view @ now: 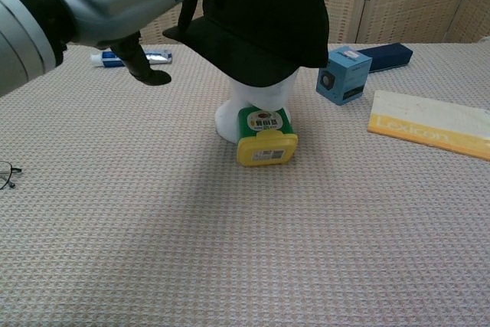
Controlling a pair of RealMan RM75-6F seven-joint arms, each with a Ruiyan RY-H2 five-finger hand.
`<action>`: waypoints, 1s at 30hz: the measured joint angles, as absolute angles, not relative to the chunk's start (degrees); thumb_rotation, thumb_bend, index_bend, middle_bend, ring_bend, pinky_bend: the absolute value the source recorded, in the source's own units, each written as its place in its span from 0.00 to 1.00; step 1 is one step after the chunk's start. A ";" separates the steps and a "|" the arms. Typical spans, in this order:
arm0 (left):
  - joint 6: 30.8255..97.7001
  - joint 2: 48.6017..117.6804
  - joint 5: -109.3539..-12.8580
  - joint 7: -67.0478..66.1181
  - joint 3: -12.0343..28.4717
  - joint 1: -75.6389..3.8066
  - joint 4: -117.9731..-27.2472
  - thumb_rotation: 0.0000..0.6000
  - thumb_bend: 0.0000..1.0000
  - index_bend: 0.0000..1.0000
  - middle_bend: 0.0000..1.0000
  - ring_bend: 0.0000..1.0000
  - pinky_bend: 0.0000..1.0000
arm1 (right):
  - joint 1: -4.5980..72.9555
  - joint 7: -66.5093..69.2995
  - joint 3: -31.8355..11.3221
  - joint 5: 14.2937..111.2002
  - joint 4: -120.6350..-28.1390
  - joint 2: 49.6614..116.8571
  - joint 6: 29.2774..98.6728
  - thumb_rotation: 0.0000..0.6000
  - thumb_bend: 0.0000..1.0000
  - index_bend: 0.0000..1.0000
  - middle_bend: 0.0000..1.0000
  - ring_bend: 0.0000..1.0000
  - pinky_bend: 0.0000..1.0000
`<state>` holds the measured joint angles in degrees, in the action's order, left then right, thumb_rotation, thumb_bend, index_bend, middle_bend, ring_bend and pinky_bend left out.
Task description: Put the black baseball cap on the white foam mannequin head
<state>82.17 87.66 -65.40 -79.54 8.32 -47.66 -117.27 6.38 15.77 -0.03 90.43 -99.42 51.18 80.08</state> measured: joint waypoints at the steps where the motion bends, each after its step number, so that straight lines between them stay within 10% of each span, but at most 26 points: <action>1: 82.20 87.44 -65.00 -79.59 8.32 -47.53 -117.48 1.00 0.19 0.20 0.40 0.27 0.69 | 6.36 15.81 -0.03 90.45 -99.41 51.16 80.11 1.00 0.31 0.00 0.00 0.00 0.00; 13: 83.20 84.20 -64.94 -72.99 7.46 -44.49 -115.58 1.00 0.19 0.20 0.38 0.27 0.68 | 6.22 15.75 0.22 90.86 -99.47 51.11 80.31 1.00 0.31 0.00 0.00 0.00 0.00; 30: 81.28 73.88 -64.07 -44.48 7.37 -35.98 -109.10 0.96 0.12 0.00 0.13 0.11 0.38 | 8.46 10.48 0.02 88.61 -100.06 53.08 75.13 1.00 0.32 0.00 0.00 0.00 0.00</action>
